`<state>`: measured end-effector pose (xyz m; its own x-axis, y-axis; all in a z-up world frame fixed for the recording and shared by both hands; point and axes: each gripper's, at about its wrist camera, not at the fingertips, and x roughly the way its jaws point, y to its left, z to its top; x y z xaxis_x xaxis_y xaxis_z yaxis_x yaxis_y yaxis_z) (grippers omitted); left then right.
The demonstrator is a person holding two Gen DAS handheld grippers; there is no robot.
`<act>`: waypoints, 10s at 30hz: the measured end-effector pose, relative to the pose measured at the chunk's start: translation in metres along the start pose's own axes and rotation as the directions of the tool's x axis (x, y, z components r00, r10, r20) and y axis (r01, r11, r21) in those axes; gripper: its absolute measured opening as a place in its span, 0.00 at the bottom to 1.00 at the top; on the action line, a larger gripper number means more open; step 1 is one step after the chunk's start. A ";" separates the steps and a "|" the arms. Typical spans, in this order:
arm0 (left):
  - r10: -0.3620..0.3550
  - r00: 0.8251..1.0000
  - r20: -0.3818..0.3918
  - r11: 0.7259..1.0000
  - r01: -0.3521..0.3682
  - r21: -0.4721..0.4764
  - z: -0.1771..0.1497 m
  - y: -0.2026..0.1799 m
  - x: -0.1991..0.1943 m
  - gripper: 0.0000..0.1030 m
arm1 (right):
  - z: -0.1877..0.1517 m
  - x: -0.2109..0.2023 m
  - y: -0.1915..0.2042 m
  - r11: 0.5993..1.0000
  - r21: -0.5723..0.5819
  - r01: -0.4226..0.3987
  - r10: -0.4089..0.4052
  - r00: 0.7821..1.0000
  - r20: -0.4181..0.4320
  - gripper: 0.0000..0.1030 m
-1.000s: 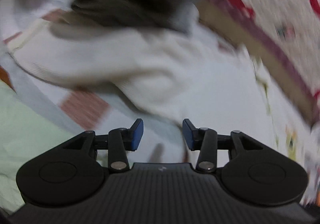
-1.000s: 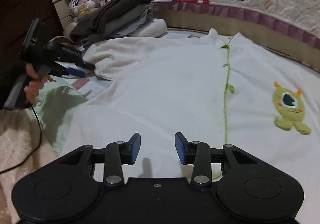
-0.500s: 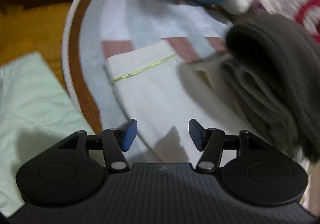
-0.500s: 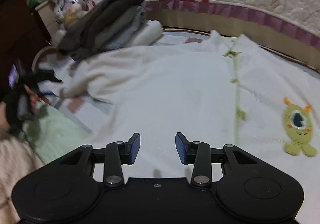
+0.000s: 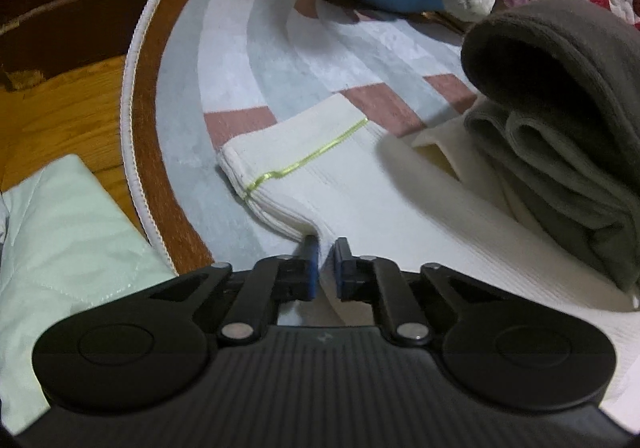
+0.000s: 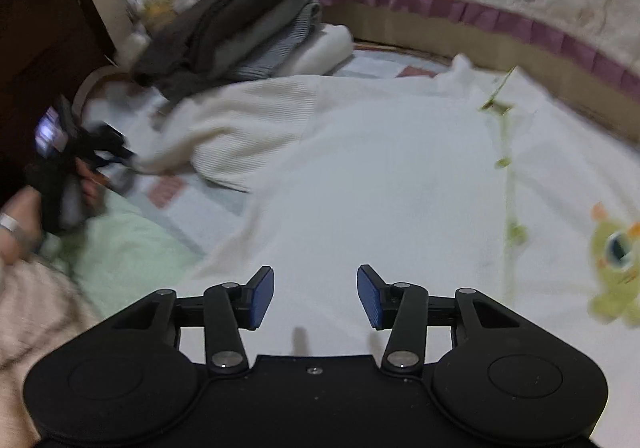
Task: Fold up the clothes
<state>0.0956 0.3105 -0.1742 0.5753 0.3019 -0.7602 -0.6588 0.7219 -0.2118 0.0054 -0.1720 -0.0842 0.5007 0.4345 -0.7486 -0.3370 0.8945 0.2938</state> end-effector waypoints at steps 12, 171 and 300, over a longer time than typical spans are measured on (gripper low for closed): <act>-0.099 0.992 0.081 0.985 0.086 0.149 -0.007 -0.022 -0.059 0.02 | -0.015 -0.007 -0.003 1.000 0.022 -0.010 0.010 0.999 -0.030 0.50; -0.410 0.905 -0.109 0.589 0.355 0.726 -0.095 -0.310 -0.023 0.03 | 0.090 0.030 -0.289 0.850 0.192 0.491 -0.524 0.827 0.204 0.10; -0.500 0.802 -0.326 0.517 0.579 0.631 -0.199 -0.373 -0.093 0.05 | -0.042 -0.033 -0.339 0.865 0.191 0.465 -0.488 0.867 0.099 0.48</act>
<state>0.1913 -0.1105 -0.1473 0.6333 -0.3218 -0.7039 0.2978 0.9408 -0.1621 0.0692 -0.4939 -0.1842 0.6772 -0.0491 -0.7341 0.0937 0.9954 0.0198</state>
